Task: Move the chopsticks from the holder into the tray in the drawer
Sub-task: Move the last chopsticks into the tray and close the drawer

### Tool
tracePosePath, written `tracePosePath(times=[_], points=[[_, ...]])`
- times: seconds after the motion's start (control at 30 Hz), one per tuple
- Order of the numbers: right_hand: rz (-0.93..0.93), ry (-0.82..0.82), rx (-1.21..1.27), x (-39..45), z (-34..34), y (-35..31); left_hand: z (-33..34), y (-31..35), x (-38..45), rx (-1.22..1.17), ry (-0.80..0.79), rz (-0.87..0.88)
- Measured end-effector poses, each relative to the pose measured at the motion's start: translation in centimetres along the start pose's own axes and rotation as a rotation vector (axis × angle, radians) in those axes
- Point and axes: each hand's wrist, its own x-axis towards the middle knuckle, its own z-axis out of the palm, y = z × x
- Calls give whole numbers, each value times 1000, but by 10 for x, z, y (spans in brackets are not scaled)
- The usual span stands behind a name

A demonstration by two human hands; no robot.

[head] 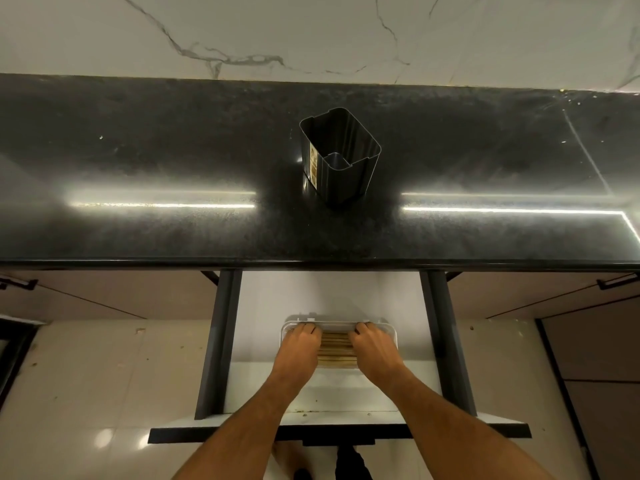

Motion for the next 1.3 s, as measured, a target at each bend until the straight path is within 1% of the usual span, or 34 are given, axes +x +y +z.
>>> tracePosePath(times=[0.07, 0.13, 0.17, 0.2, 0.27, 0.33, 0.37, 0.43, 0.47, 0.5, 0.57, 0.67, 0.9, 1.13, 1.3], points=[[-23, 124, 89, -4, -5, 3, -6, -3, -4, -60, 113, 59], [-24, 350, 232, -9, -6, 10, -8, -8, -8, -145, 290, 109], [17, 446, 315, -12, -8, 13, -11, -9, -9, -193, 383, 111], [94, 510, 409, -15, -10, 16, -16, -9, -10, -260, 457, 76], [362, 565, 630, -17, -12, 23, -25, -7, -8, -442, 534, -113], [655, 526, 831, -15, -15, 27, -29, -9, -4, -667, 526, -385], [755, 493, 905, -14, -14, 28, -28, -11, -2, -788, 504, -519], [877, 416, 1026, -14, -7, 29, -25, -16, 1, -994, 451, -759], [920, 373, 1080, -15, -3, 28, -23, -17, 1, -1059, 422, -852], [946, 334, 1109, -16, 3, 26, -20, -18, 0, -1102, 389, -920], [966, 293, 1117, -17, 11, 21, -14, -18, -1, -1141, 306, -987], [973, 288, 1115, -16, 12, 12, -6, -18, -1, -1152, 234, -986], [1027, 306, 982, -13, 4, 5, -2, -18, -1, -1111, 241, -961], [990, 295, 971, -11, 5, 4, -4, -19, -2, -1128, 256, -941], [935, 278, 1015, -16, 2, 3, -5, -20, -4, -1119, 212, -869]])
